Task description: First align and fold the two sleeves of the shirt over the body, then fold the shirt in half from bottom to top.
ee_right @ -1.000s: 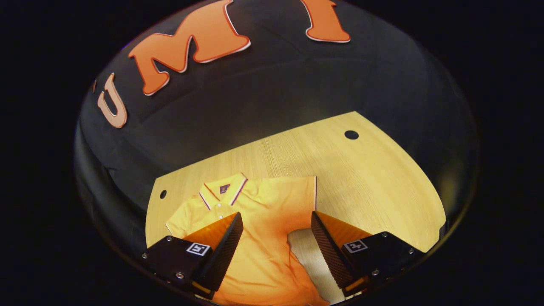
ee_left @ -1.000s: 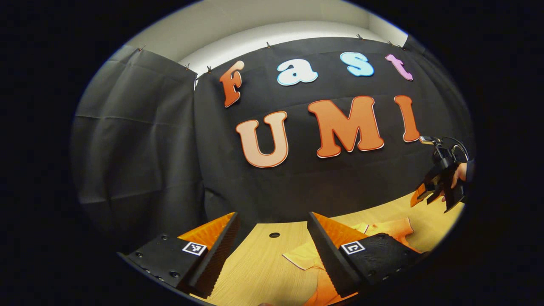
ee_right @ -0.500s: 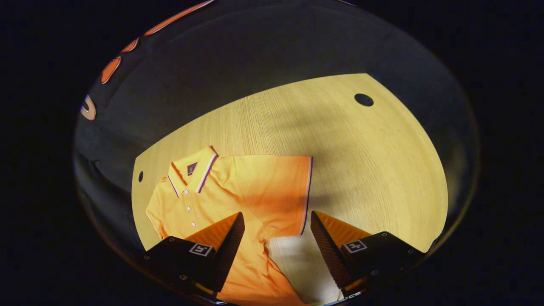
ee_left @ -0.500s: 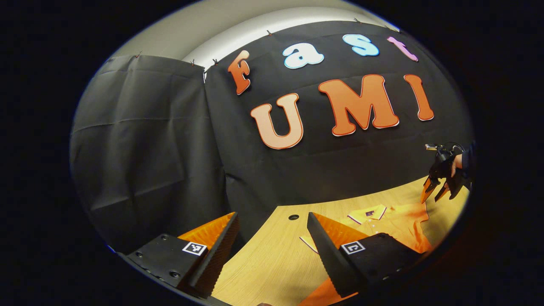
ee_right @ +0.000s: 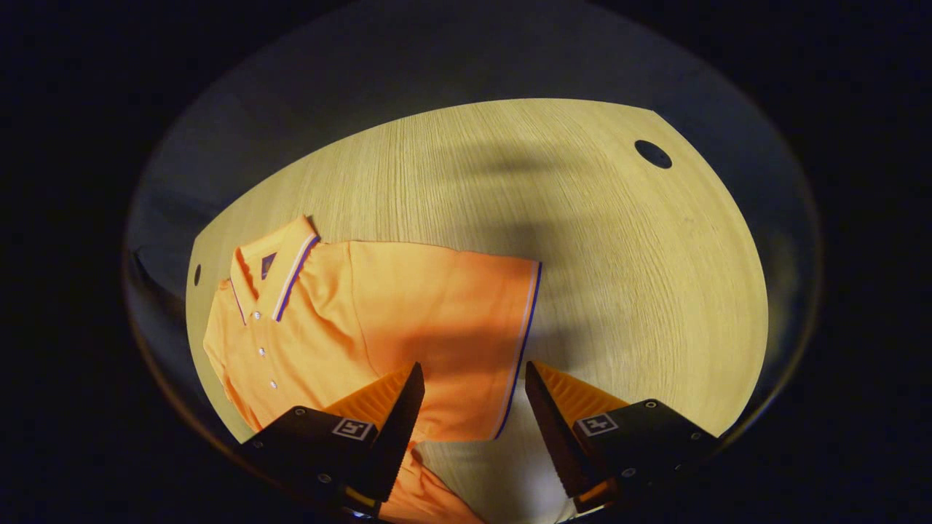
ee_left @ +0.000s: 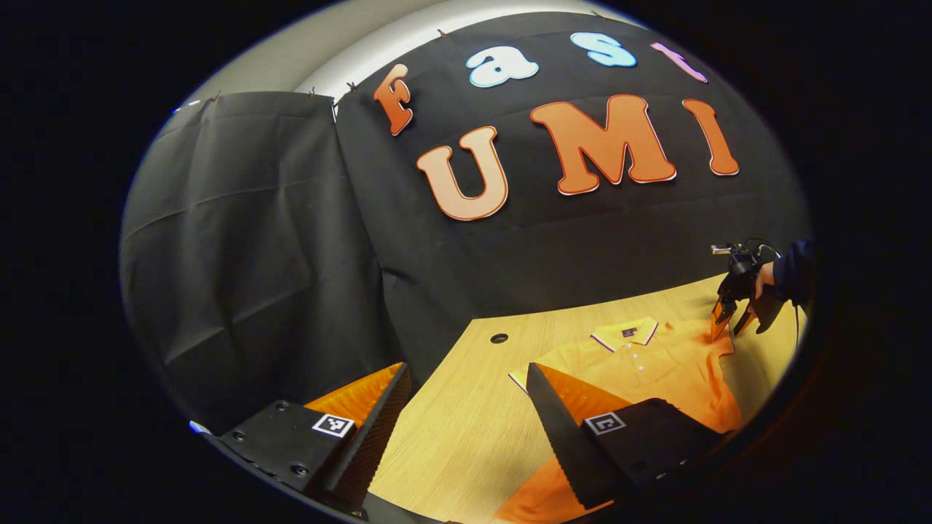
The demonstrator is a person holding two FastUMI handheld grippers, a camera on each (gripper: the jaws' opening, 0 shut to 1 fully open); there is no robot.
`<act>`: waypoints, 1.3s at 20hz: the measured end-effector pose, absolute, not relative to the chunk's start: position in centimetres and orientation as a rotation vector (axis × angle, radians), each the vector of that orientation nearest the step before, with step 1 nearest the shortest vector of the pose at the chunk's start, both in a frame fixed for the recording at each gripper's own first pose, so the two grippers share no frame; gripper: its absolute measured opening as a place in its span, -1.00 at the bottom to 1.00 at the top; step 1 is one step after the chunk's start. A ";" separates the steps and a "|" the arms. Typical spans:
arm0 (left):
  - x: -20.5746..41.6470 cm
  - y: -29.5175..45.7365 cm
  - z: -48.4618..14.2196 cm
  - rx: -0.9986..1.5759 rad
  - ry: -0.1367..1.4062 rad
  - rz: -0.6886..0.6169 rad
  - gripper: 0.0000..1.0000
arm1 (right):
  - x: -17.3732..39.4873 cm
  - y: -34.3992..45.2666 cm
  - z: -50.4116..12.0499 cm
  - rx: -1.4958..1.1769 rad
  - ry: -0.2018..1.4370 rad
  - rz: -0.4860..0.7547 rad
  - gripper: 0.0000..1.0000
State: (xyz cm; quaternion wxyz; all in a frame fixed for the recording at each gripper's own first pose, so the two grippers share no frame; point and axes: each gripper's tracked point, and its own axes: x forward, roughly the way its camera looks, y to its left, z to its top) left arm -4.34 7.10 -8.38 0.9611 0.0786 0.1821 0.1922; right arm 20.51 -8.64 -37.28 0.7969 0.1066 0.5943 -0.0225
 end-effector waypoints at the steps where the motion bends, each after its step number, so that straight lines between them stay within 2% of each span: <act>1: -4.2 7.1 -8.4 0.160 0.373 0.389 0.97 | 20.9 -8.9 -37.6 0.208 1.274 -0.059 0.72; 7: -3.7 6.0 -10.5 0.138 0.440 0.342 0.98 | 21.2 -8.5 -37.9 0.137 1.287 -0.027 0.57; 8: -3.7 6.0 -10.5 0.132 0.439 0.339 0.98 | 21.2 -8.3 -37.9 0.129 1.285 -0.012 0.40; 9: -3.5 5.9 -10.3 0.130 0.432 0.339 0.98 | 21.2 -8.3 -38.0 0.125 1.279 -0.008 0.35; 10: -3.5 6.0 -10.2 0.132 0.425 0.339 0.98 | 21.4 -8.2 -37.8 0.125 1.272 0.007 0.01; 11: -3.4 6.0 -10.1 0.133 0.425 0.338 0.98 | 21.4 -8.0 -37.6 0.149 1.251 -0.003 -0.15; 12: -3.5 5.8 -10.3 0.132 0.431 0.336 0.98 | 21.6 -7.8 -37.5 0.169 1.220 0.018 -0.66; 13: -3.7 5.6 -10.4 0.130 0.437 0.333 0.98 | 22.3 -7.1 -37.2 0.212 1.179 0.030 -0.67; 14: -3.8 5.6 -10.4 0.129 0.438 0.330 0.98 | 21.8 -6.4 -36.8 0.245 1.169 0.047 -0.91; 26: -5.5 6.5 -12.3 0.102 0.510 0.366 0.98 | 22.8 -1.1 -30.5 0.246 1.087 0.195 -0.92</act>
